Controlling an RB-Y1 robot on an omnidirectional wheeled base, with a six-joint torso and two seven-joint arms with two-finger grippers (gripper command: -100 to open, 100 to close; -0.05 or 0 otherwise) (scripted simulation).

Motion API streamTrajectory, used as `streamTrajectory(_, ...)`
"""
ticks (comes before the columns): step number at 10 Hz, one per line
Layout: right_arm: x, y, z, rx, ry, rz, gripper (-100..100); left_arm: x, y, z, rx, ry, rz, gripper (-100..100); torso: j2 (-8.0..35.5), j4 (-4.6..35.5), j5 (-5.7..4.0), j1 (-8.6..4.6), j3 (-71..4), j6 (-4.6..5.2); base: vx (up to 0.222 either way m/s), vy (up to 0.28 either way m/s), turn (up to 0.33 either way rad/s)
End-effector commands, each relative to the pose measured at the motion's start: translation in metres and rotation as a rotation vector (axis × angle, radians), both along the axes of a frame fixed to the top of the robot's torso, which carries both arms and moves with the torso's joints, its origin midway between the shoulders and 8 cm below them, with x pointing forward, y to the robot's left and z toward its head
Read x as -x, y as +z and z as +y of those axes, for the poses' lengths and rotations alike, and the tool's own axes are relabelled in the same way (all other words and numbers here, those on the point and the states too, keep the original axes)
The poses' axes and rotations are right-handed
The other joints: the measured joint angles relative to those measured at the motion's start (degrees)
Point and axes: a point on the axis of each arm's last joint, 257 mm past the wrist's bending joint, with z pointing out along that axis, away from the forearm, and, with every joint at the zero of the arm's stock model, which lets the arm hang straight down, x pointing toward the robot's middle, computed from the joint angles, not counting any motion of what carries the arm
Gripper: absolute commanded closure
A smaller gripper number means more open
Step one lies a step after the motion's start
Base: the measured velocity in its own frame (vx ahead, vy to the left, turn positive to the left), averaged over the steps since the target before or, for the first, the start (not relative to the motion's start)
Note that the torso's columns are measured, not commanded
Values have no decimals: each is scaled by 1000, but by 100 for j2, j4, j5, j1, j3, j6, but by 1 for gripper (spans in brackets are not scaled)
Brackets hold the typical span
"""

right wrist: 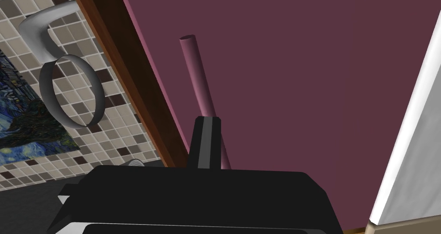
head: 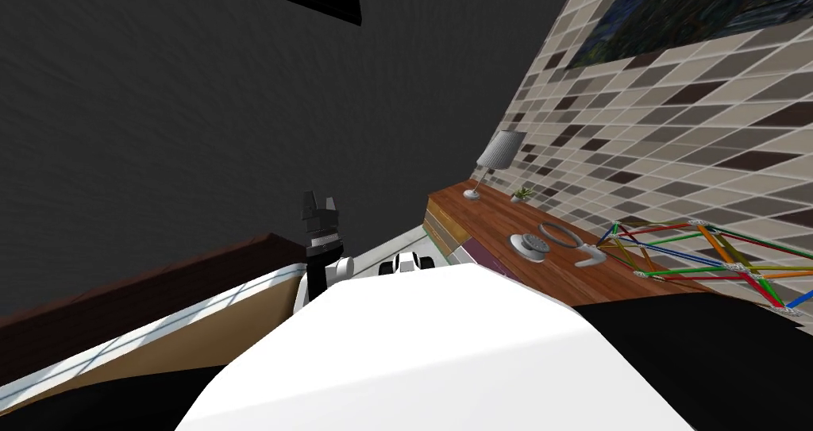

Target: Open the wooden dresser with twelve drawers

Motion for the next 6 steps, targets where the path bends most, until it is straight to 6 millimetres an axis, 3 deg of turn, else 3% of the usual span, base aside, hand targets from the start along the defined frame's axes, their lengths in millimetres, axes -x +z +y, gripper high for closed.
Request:
streamTrajectory(1,-22,3,15,11,35,4,100,0,0,0,0,0,0,0,-1,4,0,1,3,-8,-11,-51,-198)
streamTrajectory(2,-36,3,30,13,58,2,100,0,0,0,0,0,0,0,-5,2,-6,6,-3,-5,-10,-100,-311)
streamTrajectory(4,-37,2,32,12,65,4,100,0,0,0,0,0,0,0,-9,0,-13,22,-2,-12,-6,-53,-42)
streamTrajectory(6,-63,2,65,14,113,0,100,0,0,0,0,0,0,0,-19,-3,-18,21,-9,-10,6,-65,-251)
